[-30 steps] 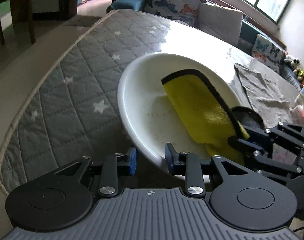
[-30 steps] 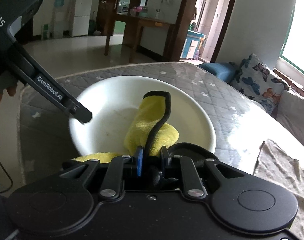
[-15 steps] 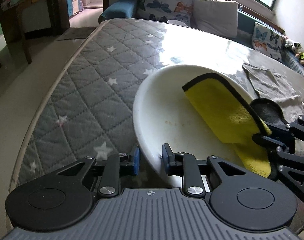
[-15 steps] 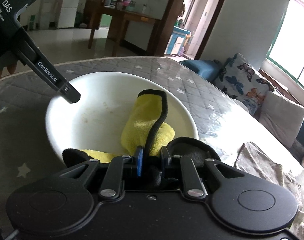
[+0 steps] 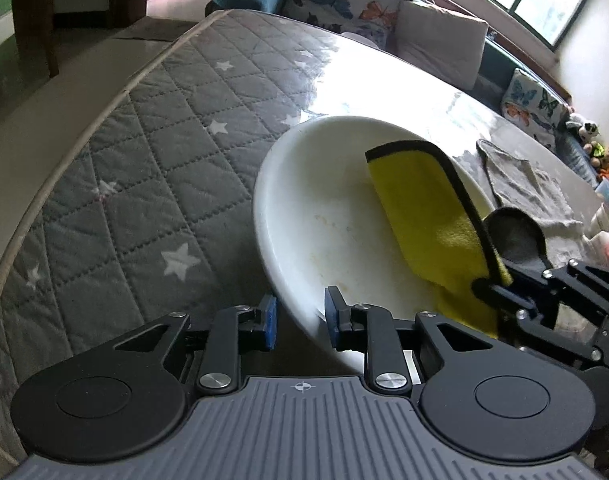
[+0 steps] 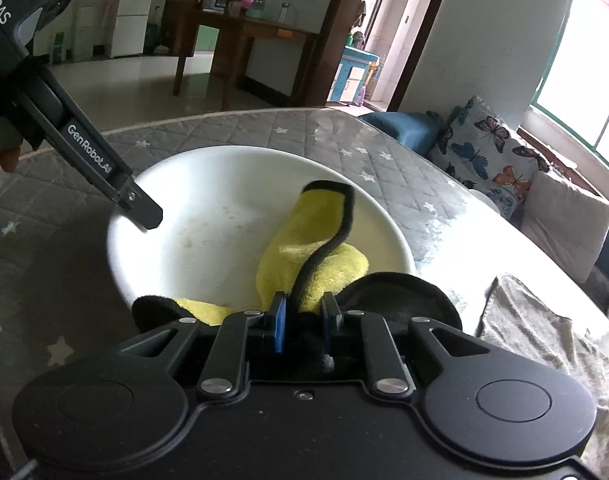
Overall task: Clean bowl
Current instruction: 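Wipe the bowl's inner surface with the right gripper's cloth while the left gripper holds the bowl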
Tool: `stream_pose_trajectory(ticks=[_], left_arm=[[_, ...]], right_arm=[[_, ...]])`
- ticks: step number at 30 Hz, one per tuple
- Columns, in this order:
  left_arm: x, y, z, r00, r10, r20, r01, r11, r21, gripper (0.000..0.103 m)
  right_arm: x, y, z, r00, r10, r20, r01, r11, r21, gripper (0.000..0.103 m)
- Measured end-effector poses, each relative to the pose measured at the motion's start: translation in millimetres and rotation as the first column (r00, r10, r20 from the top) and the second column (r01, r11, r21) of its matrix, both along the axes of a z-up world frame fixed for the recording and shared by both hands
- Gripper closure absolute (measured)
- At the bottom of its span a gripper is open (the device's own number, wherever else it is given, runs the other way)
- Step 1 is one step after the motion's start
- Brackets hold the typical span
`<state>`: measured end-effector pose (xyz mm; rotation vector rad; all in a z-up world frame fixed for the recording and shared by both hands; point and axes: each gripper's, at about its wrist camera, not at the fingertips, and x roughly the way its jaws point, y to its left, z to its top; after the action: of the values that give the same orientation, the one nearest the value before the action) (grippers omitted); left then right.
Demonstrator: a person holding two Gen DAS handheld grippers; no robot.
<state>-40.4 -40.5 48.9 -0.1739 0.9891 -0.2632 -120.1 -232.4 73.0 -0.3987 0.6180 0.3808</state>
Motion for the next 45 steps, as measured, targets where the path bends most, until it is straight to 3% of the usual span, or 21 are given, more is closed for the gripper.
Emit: stream_pose_trajectory(ticks=[18,26,37,45], left_arm=[[-21,-9,-2,0.998,0.045,-0.049,-0.049,0.994,-0.095,0.068],[-19,-9,-3,0.999,0.021,-0.048,-0.025,0.996,-0.084,0.07],[-6,-16,3,0.998,-0.07,-0.01,0.07,0.997,0.035,0.072],[14,-27,6,0.985,-0.172,0.009,0.169,0.974,0.15,0.072]], right_arm=[[-3,11,16,0.997,0.056,-0.044,-0.05,0.989,0.142,0.084],[-1,4,18,0.996,0.066,-0.053,-0.059,0.991,0.117,0.084],[7,-5,9,0.998,0.052,-0.042,-0.051,0.999,0.018,0.084],[14,-14,3,0.999,0.027,-0.028,-0.028,0.999,-0.021,0.084]])
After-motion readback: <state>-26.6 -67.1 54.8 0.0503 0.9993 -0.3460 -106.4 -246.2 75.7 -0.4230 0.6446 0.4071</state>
